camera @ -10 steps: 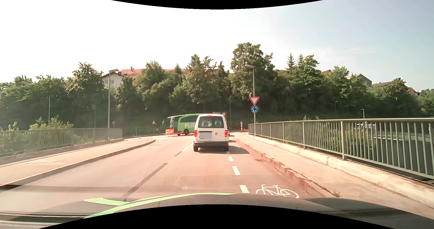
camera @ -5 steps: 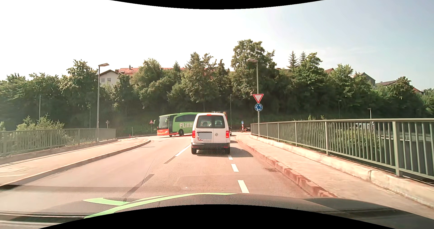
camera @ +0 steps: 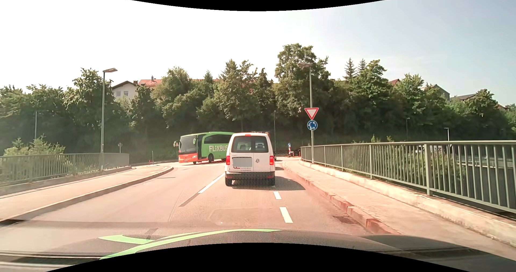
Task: Follow the waypoints while adhering to traffic rules and regulations
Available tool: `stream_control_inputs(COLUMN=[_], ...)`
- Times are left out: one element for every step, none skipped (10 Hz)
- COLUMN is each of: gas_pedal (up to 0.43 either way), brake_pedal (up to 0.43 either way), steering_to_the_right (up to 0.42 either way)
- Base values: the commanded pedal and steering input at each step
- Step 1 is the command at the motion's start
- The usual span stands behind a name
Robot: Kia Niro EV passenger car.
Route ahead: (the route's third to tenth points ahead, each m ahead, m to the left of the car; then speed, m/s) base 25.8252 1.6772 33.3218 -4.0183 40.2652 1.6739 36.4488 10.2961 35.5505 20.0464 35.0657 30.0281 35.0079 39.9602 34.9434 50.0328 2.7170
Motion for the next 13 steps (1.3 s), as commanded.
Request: stream_control_inputs(gas_pedal=[0.000, 0.000, 0.000, 0.000, 0.000, 0.000, 0.000, 0.000, 0.000, 0.000, 0.000, 0.000, 0.000], brake_pedal=[0.085, 0.073, 0.006, 0.000, 0.000, 0.000, 0.000, 0.000, 0.000, 0.000, 0.000, 0.000, 0.000], steering_to_the_right=[0.000, 0.000, 0.000, 0.000, 0.000, 0.000, 0.000, 0.000, 0.000, 0.000, 0.000, 0.000, 0.000])
